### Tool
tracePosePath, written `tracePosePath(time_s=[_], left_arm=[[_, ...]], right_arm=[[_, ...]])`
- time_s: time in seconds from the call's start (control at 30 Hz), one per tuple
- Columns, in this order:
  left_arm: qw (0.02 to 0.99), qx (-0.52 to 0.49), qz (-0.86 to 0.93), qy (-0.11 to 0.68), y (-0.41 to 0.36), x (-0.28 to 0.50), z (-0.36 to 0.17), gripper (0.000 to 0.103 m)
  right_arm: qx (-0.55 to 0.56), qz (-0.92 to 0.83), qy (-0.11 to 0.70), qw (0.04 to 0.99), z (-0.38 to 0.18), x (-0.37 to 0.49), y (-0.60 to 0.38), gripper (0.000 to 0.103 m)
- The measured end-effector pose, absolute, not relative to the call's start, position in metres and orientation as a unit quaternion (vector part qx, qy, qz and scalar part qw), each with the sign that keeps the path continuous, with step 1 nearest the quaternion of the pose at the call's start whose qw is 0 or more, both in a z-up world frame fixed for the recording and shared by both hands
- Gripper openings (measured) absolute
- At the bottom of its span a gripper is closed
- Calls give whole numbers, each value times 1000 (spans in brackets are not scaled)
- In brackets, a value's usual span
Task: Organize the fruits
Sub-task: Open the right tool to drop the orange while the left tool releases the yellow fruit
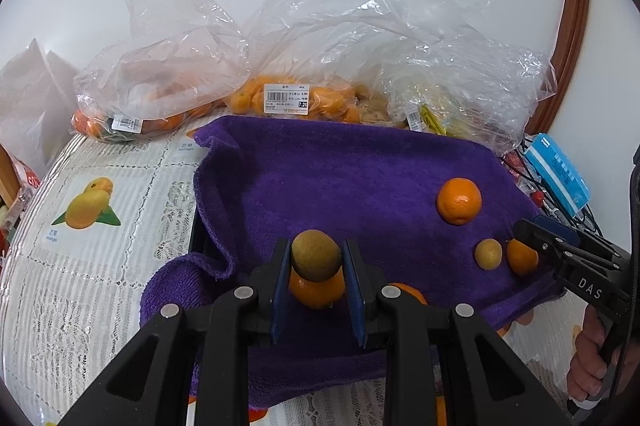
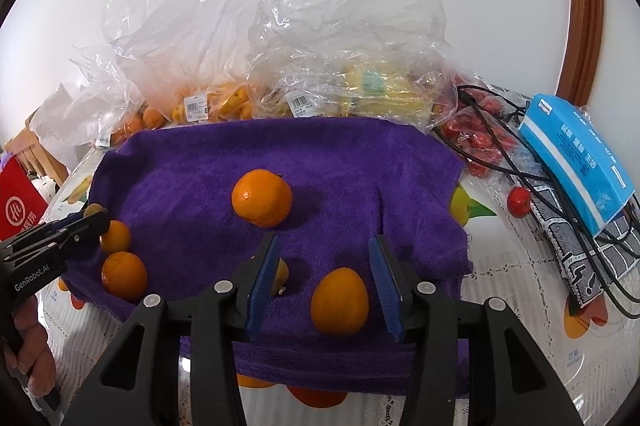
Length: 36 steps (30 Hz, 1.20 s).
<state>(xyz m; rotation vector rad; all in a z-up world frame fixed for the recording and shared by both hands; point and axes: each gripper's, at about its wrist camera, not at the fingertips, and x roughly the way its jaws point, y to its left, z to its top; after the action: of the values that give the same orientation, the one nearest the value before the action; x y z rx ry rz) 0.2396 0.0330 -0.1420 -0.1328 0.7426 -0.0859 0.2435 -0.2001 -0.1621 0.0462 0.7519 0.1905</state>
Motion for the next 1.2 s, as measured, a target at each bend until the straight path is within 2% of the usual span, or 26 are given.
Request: tracePosePath(time_s=[0.07, 0.2, 0.43, 0.8, 1.2], left_arm=[[929, -67, -42, 362, 34, 239, -141, 28], [932, -75, -45, 352, 36, 235, -135, 49], [939, -79, -54, 329, 36, 226, -123, 58], [942, -91, -54, 319, 43, 217, -116, 60], [944, -93, -28, 315, 60, 189, -122, 61]], right_arm=[[22, 94, 366, 926, -162, 243, -199, 47], [20, 95, 361, 928, -160, 240, -198, 48], [34, 100, 354, 929, -155, 235, -198, 48], [14, 87, 337, 938, -145, 200, -184, 48], [24, 125, 377, 918, -150, 144, -161, 45]])
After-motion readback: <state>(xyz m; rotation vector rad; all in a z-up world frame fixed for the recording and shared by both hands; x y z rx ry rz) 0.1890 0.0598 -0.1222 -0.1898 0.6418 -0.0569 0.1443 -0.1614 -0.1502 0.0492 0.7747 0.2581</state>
